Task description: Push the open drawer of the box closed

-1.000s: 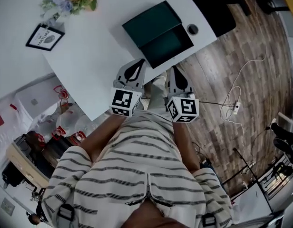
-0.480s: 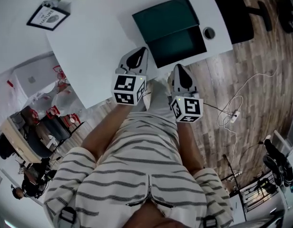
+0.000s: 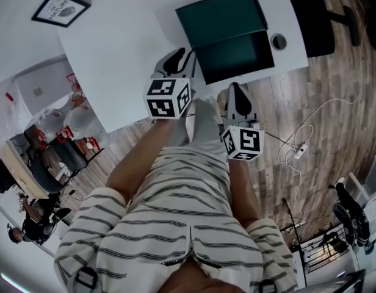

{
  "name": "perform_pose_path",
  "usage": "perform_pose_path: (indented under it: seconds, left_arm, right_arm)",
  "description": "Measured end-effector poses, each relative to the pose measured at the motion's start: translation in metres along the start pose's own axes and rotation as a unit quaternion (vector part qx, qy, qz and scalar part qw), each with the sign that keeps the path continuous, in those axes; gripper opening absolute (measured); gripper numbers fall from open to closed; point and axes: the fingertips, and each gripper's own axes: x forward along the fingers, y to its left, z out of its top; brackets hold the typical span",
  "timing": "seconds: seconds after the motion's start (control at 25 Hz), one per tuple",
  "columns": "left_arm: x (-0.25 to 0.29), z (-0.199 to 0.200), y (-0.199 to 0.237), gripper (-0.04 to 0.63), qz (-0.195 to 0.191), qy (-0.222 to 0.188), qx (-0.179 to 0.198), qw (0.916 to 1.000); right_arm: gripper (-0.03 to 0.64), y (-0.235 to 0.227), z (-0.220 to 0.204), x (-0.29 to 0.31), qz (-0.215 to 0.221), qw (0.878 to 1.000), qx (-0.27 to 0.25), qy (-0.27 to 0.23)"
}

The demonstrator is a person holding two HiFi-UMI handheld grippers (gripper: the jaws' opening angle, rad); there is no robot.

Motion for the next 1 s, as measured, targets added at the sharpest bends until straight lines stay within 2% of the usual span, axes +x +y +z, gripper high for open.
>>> perform_pose_path:
  seconds: [0.16,0.6,0.8,1.0]
  left_arm:
    - [0.011,-0.001,0.005,0.1,0.002,0.009,-0.03,0.9995]
    - [0.029,-0.004,0.014,0.098,0.013,0.02,-0.068,0.9974]
    - [0.037,-0.01,0.014,0.063,0.0,0.052,-0.093,0.9943]
    - [0.039,-0.011,0.018,0.078,0.003,0.08,-0.081,0.9935]
  right_arm:
    - [0.009,-0.003,-0.009,0.0,-0.003,1.0,0.002,0.005]
    - [0.009,-0.012,-0.018,0.0,-0.009,1.0,0.011,0.01]
    - [0.009,-0.017,-0.029,0.005,-0.011,1.0,-0.001,0.027]
    - [0.009,-0.025,-0.041,0.01,-0.025,0.998,-0.016,0.052]
